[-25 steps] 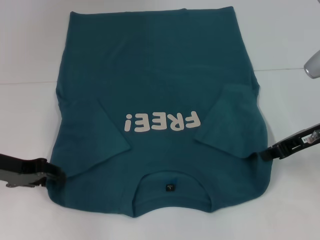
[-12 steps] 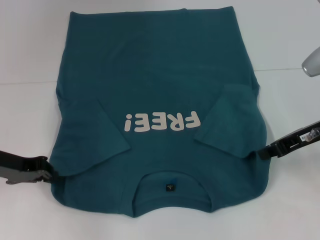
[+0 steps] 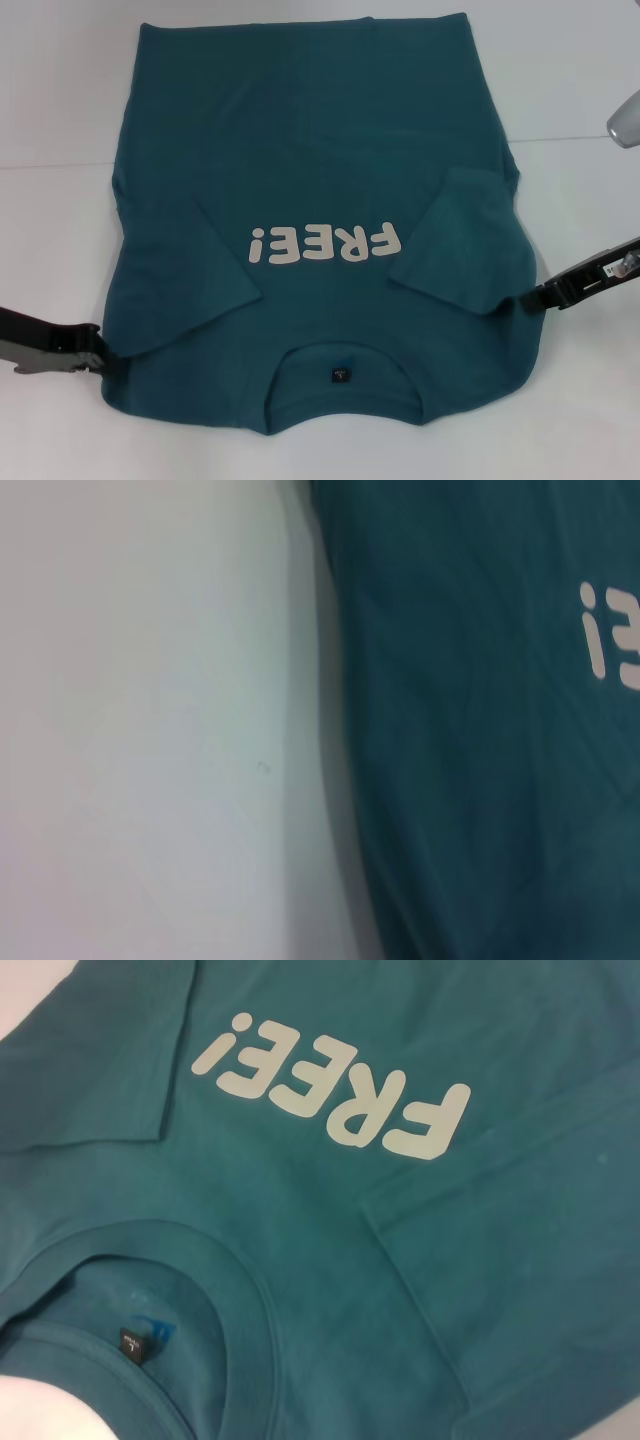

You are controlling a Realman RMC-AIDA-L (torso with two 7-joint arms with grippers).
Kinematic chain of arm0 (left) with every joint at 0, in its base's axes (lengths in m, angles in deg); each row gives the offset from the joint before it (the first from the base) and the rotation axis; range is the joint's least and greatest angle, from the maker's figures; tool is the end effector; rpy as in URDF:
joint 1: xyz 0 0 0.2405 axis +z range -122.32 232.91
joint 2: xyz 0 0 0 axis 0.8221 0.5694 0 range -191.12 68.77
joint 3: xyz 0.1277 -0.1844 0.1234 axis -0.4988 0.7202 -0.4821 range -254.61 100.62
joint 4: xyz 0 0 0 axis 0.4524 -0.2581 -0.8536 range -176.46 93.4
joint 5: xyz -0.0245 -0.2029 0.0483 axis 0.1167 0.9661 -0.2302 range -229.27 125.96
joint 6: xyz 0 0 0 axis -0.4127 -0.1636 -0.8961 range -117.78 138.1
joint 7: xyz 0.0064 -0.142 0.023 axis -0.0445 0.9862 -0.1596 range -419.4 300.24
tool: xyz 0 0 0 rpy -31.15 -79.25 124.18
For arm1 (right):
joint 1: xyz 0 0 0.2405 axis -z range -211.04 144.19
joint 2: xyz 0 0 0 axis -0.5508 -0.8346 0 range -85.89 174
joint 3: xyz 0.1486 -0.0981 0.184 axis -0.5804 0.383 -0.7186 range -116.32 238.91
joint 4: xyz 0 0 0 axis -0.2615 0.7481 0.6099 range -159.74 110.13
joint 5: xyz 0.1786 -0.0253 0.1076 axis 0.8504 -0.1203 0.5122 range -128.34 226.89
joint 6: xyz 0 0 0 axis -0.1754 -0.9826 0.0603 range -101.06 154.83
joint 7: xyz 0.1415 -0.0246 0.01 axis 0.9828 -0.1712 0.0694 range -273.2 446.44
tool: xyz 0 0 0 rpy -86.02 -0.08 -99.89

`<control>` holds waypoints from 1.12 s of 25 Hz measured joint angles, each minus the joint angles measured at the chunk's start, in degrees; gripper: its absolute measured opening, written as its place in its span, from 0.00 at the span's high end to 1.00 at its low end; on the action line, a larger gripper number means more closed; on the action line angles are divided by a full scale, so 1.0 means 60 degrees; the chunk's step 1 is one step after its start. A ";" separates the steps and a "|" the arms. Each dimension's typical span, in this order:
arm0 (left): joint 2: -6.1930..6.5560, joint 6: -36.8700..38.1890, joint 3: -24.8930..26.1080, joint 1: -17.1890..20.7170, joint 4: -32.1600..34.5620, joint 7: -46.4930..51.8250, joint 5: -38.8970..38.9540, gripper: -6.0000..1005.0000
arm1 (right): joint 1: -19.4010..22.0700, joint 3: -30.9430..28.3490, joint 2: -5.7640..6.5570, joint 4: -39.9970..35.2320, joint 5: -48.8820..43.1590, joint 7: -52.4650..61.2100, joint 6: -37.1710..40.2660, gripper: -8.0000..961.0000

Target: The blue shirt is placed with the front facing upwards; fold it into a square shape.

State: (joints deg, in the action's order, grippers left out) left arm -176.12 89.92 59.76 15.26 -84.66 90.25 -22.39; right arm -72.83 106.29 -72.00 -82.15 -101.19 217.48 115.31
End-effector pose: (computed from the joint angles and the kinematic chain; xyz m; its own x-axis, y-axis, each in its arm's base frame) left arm -0.2935 0.3758 0.0282 0.1761 0.9660 0.1893 0.9468 -0.1136 -0.3011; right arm 0.2587 0.3805 0.0575 0.5881 -0.8066 -0.0593 -0.7616 -0.5276 -0.3762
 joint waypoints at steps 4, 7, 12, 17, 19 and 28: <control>-0.0030 -0.0012 -0.0046 0.0024 -0.0042 -0.0081 0.0006 0.92 | 0.0002 0.0000 0.0013 -0.0004 0.0000 -0.0010 0.0000 0.95; -0.0034 -0.0030 -0.0044 0.0024 -0.0052 -0.0081 0.0008 0.95 | 0.0007 0.0000 0.0023 -0.0007 0.0000 -0.0016 0.0000 0.95; -0.0068 -0.0048 -0.0044 0.0025 -0.0216 -0.0069 0.0012 0.96 | 0.0021 0.0000 0.0017 -0.0010 0.0000 -0.0096 0.0000 0.95; -0.0120 -0.0051 -0.0053 0.0041 -0.0402 -0.0084 0.0008 0.96 | 0.0021 0.0000 0.0005 -0.0010 0.0000 -0.0141 0.0000 0.95; -0.0122 -0.0051 -0.0074 0.0041 -0.0402 -0.0085 0.0006 0.96 | 0.0021 0.0000 0.0011 -0.0009 0.0000 -0.0152 0.0000 0.95; -0.0221 0.0002 -0.0102 0.0050 -0.0400 -0.0379 0.0004 0.96 | 0.0061 0.0056 -0.0020 -0.0068 0.0000 -0.0348 0.0098 0.95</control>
State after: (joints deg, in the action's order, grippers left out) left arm -177.45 89.93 59.15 15.56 -87.06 87.97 -22.37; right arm -72.47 106.63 -72.12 -82.55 -101.19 215.39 115.90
